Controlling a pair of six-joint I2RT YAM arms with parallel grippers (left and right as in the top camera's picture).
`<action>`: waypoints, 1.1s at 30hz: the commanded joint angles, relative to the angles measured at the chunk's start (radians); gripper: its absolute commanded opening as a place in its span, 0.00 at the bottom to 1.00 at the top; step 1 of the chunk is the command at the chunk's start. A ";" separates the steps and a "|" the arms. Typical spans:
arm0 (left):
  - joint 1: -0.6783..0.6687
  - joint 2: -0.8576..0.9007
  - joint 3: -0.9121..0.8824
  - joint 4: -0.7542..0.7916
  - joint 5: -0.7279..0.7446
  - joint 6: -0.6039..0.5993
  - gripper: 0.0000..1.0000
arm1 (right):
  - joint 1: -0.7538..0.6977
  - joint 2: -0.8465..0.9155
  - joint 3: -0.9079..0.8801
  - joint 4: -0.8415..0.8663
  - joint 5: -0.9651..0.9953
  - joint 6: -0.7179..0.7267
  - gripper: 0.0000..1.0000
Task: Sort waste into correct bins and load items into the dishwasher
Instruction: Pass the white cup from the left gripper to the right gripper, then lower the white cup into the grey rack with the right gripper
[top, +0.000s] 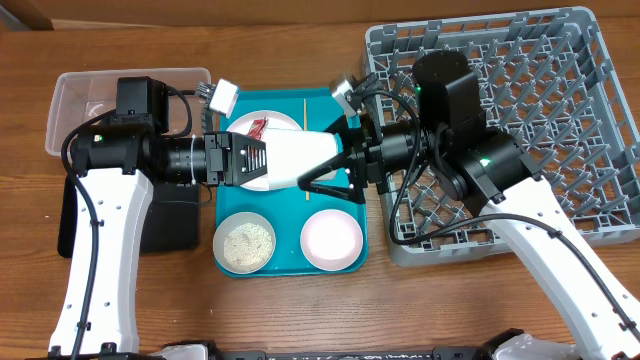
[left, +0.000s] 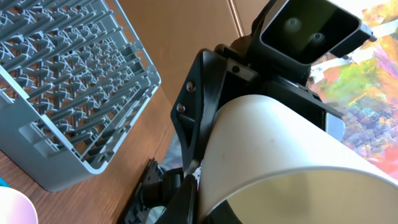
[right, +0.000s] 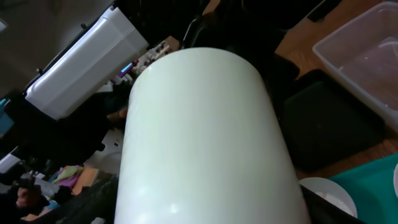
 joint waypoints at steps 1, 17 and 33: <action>-0.003 -0.002 0.008 -0.006 -0.049 0.033 0.04 | 0.006 -0.011 0.007 0.033 -0.023 0.028 0.79; -0.003 -0.002 0.008 -0.006 -0.061 0.032 1.00 | -0.032 -0.026 0.007 -0.018 0.103 0.042 0.60; -0.003 -0.002 0.008 0.032 -0.256 -0.052 1.00 | -0.182 -0.125 -0.013 -0.907 1.253 0.317 0.60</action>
